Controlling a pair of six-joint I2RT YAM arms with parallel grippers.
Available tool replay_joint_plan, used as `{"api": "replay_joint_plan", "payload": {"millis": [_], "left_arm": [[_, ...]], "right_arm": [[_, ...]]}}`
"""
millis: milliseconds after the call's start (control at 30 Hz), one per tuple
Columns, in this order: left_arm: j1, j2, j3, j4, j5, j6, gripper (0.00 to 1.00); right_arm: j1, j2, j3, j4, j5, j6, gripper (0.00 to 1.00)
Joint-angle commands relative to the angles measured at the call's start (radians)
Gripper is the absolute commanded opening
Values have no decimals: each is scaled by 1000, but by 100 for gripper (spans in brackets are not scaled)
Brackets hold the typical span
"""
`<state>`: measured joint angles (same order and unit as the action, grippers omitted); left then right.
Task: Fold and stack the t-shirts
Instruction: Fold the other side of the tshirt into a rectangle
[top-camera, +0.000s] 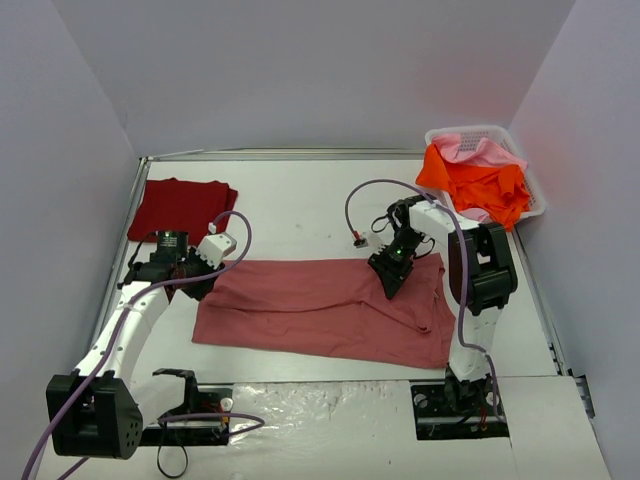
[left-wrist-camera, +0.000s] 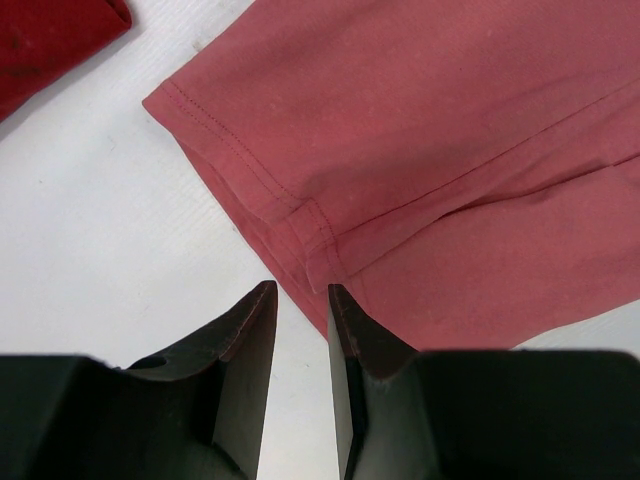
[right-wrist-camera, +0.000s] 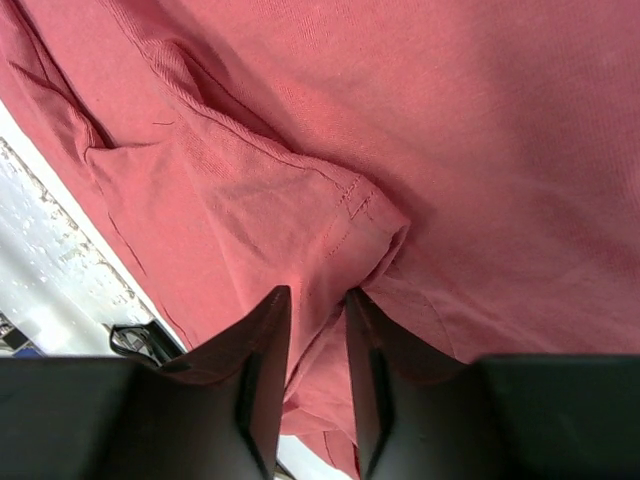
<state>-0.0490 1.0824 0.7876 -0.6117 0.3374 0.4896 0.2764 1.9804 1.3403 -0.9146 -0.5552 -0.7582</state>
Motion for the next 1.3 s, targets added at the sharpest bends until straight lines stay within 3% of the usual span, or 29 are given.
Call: {"api": "replay_joint_plan", "payload": {"millis": [0, 300, 1267], "left_arm": [[8, -13, 12, 7, 18, 10, 26], [8, -13, 13, 9, 17, 9, 26], [8, -13, 12, 9, 17, 10, 26]], "right_arm": [[0, 8, -13, -41, 6, -1, 24], [1, -11, -13, -41, 6, 14, 0], [122, -184, -125, -69, 9, 46, 0]]}}
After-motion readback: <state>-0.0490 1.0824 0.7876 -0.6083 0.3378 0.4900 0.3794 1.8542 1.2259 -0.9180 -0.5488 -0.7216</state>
